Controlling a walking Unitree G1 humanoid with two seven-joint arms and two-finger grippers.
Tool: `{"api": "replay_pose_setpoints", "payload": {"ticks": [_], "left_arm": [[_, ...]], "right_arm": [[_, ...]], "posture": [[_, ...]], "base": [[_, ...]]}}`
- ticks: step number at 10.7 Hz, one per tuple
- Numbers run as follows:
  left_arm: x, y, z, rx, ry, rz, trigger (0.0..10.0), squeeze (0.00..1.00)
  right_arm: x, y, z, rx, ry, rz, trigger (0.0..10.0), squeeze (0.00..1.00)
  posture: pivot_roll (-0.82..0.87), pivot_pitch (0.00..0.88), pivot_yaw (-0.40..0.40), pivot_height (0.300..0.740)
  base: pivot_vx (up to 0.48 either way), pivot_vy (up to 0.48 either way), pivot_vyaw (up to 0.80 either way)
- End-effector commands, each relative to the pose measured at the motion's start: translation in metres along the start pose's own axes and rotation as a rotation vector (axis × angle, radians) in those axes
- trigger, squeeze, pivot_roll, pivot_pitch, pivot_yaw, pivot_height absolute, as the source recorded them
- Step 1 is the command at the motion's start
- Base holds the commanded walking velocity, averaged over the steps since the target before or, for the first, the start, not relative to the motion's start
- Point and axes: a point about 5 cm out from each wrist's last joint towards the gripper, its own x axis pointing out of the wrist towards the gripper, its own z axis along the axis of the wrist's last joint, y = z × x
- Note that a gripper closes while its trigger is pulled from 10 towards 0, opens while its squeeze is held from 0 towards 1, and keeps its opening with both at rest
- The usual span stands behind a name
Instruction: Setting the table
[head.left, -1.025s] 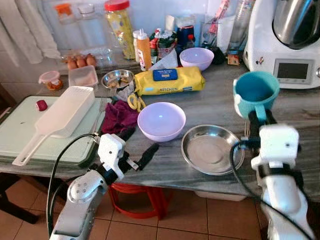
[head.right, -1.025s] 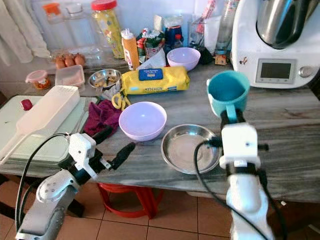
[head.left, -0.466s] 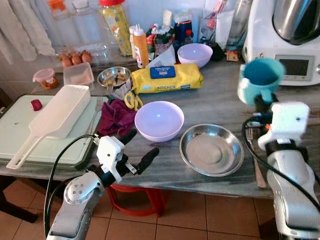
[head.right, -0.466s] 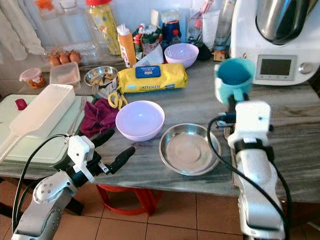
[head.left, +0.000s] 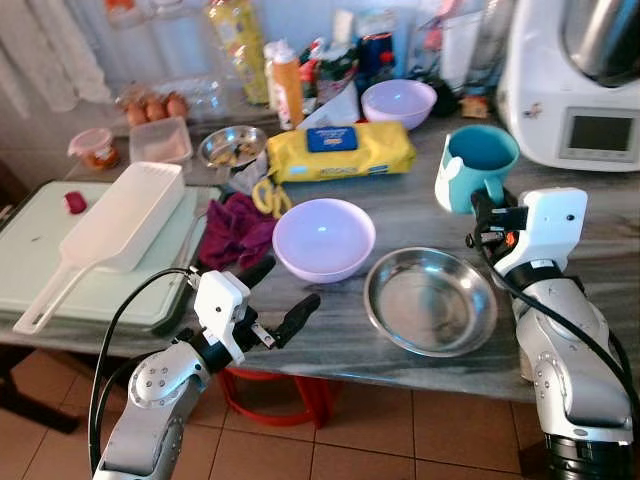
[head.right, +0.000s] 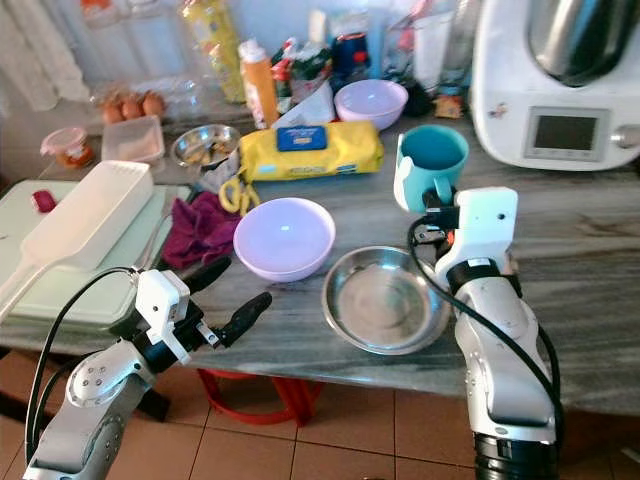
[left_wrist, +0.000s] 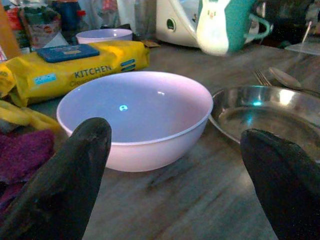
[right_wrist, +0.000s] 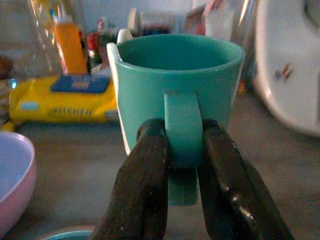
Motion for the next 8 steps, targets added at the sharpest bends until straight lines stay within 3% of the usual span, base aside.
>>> {"api": "replay_pose_setpoints", "payload": {"ticks": [1, 8], "left_arm": [[-0.002, 0.002, 0.005, 0.007, -0.011, 0.006, 10.0, 0.00], [0.002, -0.001, 0.008, 0.003, -0.009, -0.004, 10.0, 0.00]], "right_arm": [[0.002, -0.001, -0.003, 0.040, 0.022, 0.013, 10.0, 0.00], [0.010, 0.003, -0.019, 0.102, 0.098, 0.110, 10.0, 0.00]], "posture": [[-0.26, 0.106, 0.083, 0.740], [-0.26, 0.106, 0.088, 0.740]], "base": [[0.000, 0.000, 0.00], [0.000, 0.000, 0.00]]}}
